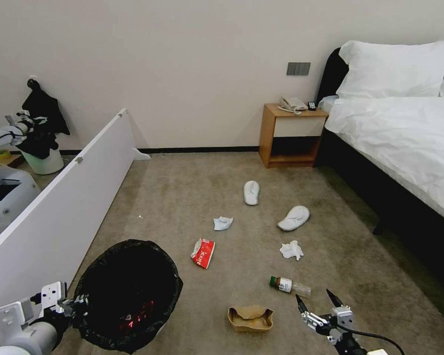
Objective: Pick up the trash bin, then pick up the garbage from the floor and place it into the trash bin.
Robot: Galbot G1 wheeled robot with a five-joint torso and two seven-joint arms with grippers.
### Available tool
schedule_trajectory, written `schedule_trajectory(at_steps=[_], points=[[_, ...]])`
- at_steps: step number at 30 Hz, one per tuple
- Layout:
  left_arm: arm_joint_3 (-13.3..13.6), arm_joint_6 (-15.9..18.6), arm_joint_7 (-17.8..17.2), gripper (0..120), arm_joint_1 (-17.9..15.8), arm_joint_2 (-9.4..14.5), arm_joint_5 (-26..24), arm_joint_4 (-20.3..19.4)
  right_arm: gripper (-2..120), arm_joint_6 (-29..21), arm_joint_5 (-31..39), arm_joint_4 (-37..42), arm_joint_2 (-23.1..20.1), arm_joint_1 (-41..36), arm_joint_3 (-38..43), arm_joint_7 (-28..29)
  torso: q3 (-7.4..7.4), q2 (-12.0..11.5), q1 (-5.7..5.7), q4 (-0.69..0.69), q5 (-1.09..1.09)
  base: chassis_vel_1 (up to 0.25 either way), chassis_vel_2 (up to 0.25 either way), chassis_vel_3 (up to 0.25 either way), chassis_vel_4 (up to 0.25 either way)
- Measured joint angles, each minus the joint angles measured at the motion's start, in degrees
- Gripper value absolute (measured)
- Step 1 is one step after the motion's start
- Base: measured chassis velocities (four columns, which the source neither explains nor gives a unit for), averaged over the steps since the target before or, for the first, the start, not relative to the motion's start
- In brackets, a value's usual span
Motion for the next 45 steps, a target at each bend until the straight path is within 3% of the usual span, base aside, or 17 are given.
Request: schedule_trajectory(at_steps=[18, 25, 27, 29, 35, 45], points=[[-0.34, 0.0, 0.0, 2, 0.45, -0.09, -0.05, -0.32, 100, -0.88, -2.95, -3.04, -1.69, 2.13, -1.22, 0.21, 0.0, 0.0, 0.0, 0.01, 0.0, 0.0, 0.0, 0.0, 0.0], [-0.5, 0.0, 0.0, 2, 0.65, -0.15, -0.14, -0.81, 100, -5.61, -9.04, -8.13, -4.61, 6.04, -2.62, 0.6, 0.0, 0.0, 0.0, 0.0, 0.02, 0.0, 0.0, 0.0, 0.0], [-0.53, 0.0, 0.0, 2, 0.68, -0.16, -0.15, -0.92, 100, -6.79, -9.72, -9.14, -5.65, 7.07, -3.14, -0.37, 0.0, 0.0, 0.0, 0.01, 0.01, 0.0, 0.0, 0.0, 0.0], [-0.53, 0.0, -0.11, 2, 0.66, -0.2, -0.15, -1.52, 100, -8.75, -11.25, -13.7, -9.14, 11.87, -6.57, -7.05, 0.0, 0.0, 0.0, 0.03, -0.01, 0.0, 0.0, 0.0, 0.0], [-0.01, 0.0, -0.55, 2, 0.38, 0.09, -0.05, -2.68, 100, -7.18, -16.95, -25.32, -11.83, 22.02, -15.56, -16.33, 0.0, 0.0, 0.0, 0.01, 0.0, 0.0, 0.0, 0.0, 0.0], [0.67, 0.0, -0.68, 2, 0.64, -0.25, 0.39, -3.18, 100, -5.94, -18.15, -28.13, -10.84, 27.77, -20.62, -18.77, 0.0, 0.0, 0.0, 0.01, -0.01, 0.0, 0.0, 0.0, 0.0]])
